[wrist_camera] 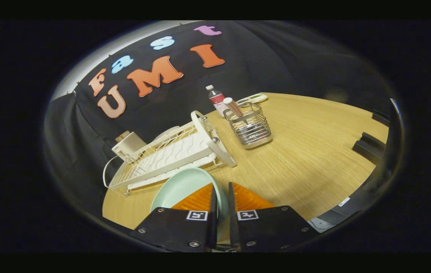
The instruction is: Take the plate from the dish rack, then take the spoon from the basket and place it into the plate.
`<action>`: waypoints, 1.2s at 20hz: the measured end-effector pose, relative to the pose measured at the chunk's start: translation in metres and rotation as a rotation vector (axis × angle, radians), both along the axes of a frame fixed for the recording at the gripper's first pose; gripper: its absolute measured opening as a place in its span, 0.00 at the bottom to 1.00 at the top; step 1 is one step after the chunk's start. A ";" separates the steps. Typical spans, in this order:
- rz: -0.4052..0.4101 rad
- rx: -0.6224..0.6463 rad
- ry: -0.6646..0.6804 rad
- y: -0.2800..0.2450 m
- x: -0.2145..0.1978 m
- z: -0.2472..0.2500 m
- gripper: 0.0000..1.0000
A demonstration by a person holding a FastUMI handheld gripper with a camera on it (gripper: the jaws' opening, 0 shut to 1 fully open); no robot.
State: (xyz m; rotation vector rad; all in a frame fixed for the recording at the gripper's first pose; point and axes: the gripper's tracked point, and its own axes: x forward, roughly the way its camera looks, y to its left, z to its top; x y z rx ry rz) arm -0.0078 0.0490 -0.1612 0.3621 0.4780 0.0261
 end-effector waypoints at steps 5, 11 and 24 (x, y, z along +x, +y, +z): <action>-0.023 -0.092 -0.054 -0.020 0.008 0.016 0.41; -0.101 -0.256 -0.155 -0.055 0.026 0.044 0.81; -0.124 -0.469 -0.381 -0.063 0.086 0.097 0.80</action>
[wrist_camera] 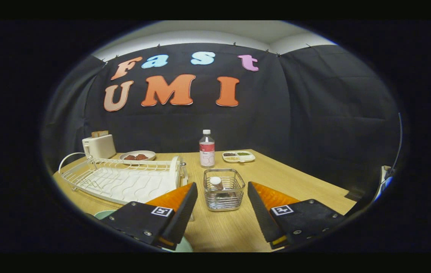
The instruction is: Take the plate from the dish rack, then take the spoon from the basket and place it into the plate.
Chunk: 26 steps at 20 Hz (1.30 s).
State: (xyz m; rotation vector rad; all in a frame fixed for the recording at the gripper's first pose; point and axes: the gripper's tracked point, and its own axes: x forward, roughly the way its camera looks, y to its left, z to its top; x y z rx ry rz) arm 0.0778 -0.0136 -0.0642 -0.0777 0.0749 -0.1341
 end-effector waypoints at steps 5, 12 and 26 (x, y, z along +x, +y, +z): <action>0.003 -0.013 0.003 -0.001 0.021 0.000 0.47; 0.017 -0.055 0.001 0.004 0.028 0.006 0.09; 0.035 -0.080 -0.116 0.009 -0.016 0.074 0.07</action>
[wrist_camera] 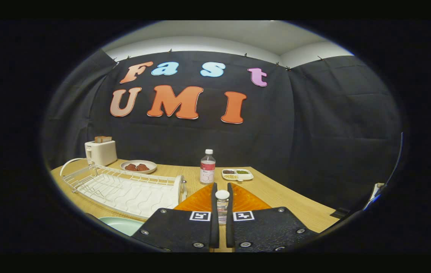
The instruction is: Take the plate from the dish rack, then take the spoon from the basket and place it into the plate.
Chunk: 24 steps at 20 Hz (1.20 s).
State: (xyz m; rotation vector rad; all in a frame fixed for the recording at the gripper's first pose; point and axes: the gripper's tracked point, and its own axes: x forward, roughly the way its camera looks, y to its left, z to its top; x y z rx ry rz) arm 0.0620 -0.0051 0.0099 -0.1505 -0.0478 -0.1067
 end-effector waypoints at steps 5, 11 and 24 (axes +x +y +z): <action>0.046 -0.023 -0.035 0.017 -0.034 0.020 0.07; 0.157 0.008 -0.027 0.059 -0.076 0.019 0.07; 0.453 0.033 0.109 0.140 -0.117 -0.048 0.07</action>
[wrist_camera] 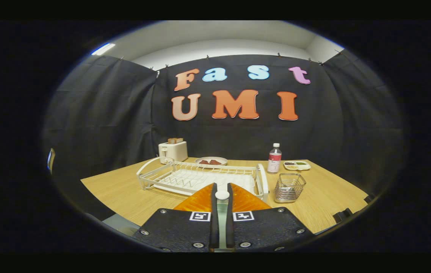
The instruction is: Take the plate from the dish rack, then take the spoon from the basket and place it into the plate.
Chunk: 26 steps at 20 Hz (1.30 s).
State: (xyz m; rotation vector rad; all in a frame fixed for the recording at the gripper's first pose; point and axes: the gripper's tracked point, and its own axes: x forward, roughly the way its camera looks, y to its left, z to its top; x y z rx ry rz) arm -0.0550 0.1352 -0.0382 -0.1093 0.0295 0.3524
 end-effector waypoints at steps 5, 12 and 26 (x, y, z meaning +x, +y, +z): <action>0.029 -0.047 0.069 0.010 0.005 -0.035 0.07; 0.067 -0.081 0.136 0.013 0.000 -0.057 0.13; -0.148 0.014 0.139 -0.074 0.039 -0.036 0.97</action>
